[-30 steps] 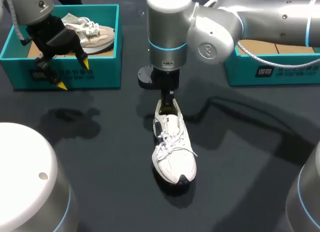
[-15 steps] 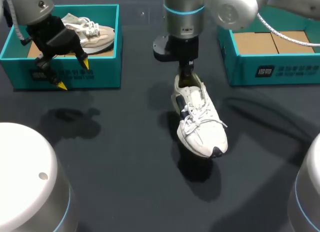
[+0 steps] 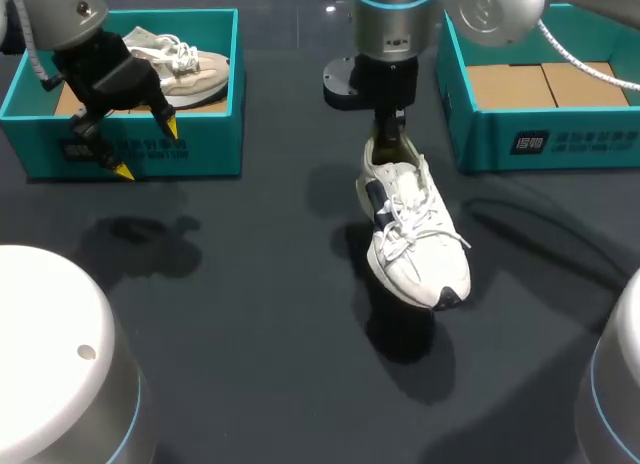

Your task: Take the shoe out of the shoebox, open the shoe tongue, remove and reinsert the insole, then place the shoe into the shoebox

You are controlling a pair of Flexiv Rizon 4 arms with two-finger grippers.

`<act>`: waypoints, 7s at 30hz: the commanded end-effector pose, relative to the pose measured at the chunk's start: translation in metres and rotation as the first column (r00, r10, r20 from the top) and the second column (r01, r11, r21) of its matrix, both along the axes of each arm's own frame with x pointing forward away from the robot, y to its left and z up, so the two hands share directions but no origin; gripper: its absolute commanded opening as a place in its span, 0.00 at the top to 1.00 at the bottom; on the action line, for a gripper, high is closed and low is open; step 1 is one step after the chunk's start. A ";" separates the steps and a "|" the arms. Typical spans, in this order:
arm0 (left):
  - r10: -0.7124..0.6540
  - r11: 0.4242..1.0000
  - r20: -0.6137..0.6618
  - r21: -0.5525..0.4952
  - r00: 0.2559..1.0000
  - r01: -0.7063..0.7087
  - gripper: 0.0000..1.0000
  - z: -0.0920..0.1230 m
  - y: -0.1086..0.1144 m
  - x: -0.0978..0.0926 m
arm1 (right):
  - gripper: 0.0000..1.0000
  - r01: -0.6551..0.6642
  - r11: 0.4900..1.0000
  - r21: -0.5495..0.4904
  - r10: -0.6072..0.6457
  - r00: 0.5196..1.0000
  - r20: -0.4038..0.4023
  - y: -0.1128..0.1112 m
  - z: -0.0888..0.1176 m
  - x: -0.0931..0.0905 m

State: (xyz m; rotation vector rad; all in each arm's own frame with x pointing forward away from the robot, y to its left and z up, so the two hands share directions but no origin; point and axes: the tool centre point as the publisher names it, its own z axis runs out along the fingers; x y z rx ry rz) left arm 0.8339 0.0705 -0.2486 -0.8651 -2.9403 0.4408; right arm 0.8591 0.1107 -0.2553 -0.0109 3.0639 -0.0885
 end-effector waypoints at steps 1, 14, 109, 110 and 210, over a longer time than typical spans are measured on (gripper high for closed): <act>0.000 1.000 0.001 0.003 1.000 0.000 0.00 0.000 0.000 0.000 | 1.00 -0.019 1.000 -0.024 0.019 1.000 0.007 -0.013 0.036 0.013; 0.000 1.000 0.001 0.003 1.000 0.000 0.00 0.000 0.000 0.000 | 1.00 -0.059 0.995 -0.074 0.063 0.997 0.053 -0.053 0.088 0.052; 0.000 1.000 0.001 0.003 1.000 0.000 0.00 0.000 0.000 0.000 | 1.00 0.607 0.792 -0.067 -0.564 0.768 0.304 -0.377 0.133 0.259; 0.000 1.000 0.001 0.003 1.000 0.000 0.00 0.000 0.000 0.000 | 1.00 0.643 0.766 -0.021 -0.605 0.730 0.318 -0.381 0.131 0.257; 0.000 1.000 0.001 0.003 1.000 0.000 0.00 0.000 0.000 0.000 | 1.00 0.965 -0.121 0.233 -0.962 -0.173 0.213 -0.460 -0.064 0.190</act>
